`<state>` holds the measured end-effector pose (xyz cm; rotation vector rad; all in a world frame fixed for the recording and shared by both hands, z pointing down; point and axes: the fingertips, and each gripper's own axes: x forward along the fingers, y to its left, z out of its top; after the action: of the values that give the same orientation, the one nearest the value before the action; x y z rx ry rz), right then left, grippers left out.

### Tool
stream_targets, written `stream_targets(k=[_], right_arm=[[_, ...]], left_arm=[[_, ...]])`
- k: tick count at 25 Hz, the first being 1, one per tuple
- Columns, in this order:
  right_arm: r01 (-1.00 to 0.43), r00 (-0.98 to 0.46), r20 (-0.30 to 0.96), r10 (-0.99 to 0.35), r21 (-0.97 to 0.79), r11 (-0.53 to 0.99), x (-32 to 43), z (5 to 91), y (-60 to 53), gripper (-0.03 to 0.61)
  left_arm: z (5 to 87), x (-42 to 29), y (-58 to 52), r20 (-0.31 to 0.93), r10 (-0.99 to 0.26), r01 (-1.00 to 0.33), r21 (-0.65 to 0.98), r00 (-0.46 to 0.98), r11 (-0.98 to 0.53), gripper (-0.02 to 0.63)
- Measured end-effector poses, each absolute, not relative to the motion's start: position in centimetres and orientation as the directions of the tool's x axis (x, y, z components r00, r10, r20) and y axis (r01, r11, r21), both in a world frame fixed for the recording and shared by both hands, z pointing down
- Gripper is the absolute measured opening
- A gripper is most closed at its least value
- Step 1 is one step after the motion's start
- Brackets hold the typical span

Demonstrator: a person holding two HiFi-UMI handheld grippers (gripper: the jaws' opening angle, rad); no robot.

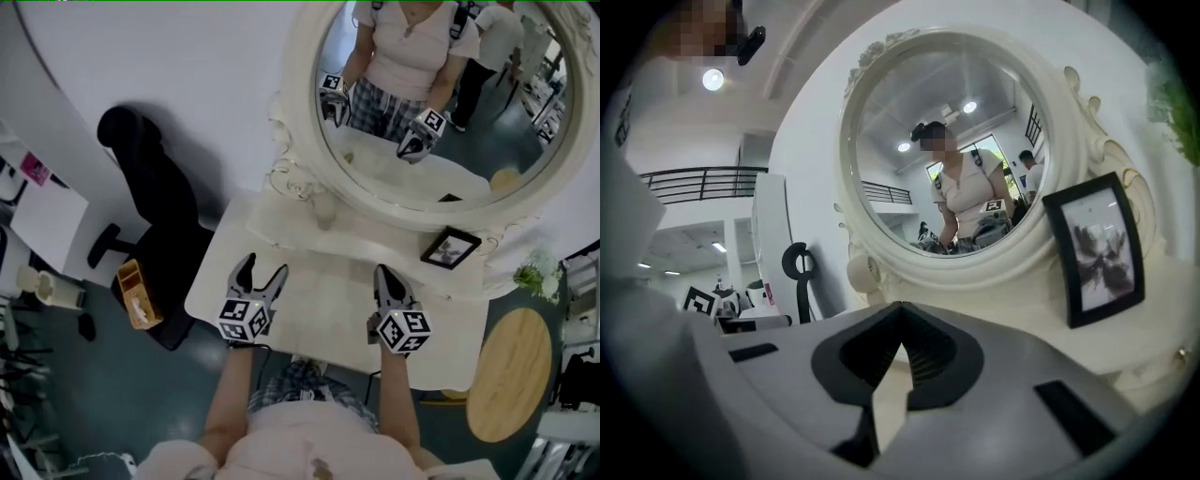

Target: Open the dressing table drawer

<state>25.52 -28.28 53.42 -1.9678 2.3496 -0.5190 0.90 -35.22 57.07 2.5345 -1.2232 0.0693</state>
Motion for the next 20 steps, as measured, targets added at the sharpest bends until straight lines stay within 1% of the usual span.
stream_targets(k=[10,19,20], right_arm=[[-0.907,-0.364,0.266,-0.892,-0.32,0.275,18.0,57.7,-31.7,0.015],[-0.882,-0.429,0.306,-0.85,-0.344,0.322,15.2,60.1,-32.5,0.015],[-0.882,-0.43,0.31,-0.848,-0.345,0.321,15.1,60.2,-32.5,0.015]], left_arm=[[62.9,0.2,-38.0,0.291,-0.749,-0.803,0.268,0.595,-0.533,0.345],[67.9,1.5,-40.9,0.422,-0.703,-0.819,0.263,0.572,-0.509,0.342],[68.2,1.5,-41.1,0.436,-0.701,-0.825,0.257,0.564,-0.504,0.328]])
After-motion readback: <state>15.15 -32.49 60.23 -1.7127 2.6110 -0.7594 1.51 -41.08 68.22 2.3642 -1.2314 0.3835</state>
